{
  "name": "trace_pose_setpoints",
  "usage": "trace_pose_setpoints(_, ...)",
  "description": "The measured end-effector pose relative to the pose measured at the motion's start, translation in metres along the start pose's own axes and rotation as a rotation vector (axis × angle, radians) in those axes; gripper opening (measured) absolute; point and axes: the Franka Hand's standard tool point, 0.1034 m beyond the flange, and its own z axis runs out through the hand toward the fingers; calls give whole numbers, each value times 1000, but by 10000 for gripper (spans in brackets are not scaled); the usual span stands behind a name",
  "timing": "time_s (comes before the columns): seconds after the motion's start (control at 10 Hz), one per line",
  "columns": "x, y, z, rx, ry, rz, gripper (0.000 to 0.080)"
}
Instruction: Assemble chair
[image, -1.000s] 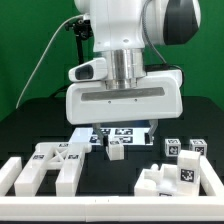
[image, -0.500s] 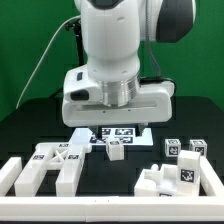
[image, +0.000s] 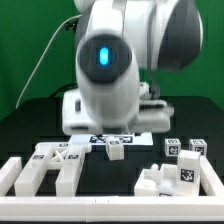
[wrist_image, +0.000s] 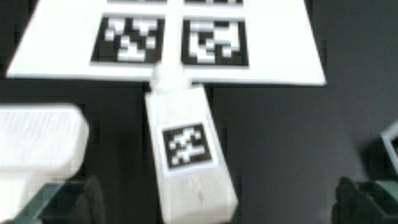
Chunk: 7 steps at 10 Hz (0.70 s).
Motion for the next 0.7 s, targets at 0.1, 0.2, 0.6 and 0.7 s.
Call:
trace_pose_setpoints(0.1,1,-4,-2,-15,18,-6,649)
trace_pose_setpoints(0.2,-1,-2,-3,-10,18,-4,649)
trace_pose_setpoints(0.6,0,2,10,-6,11,8,649)
trace_pose_setpoints(0.7,1,1,25,-7,12,17,649)
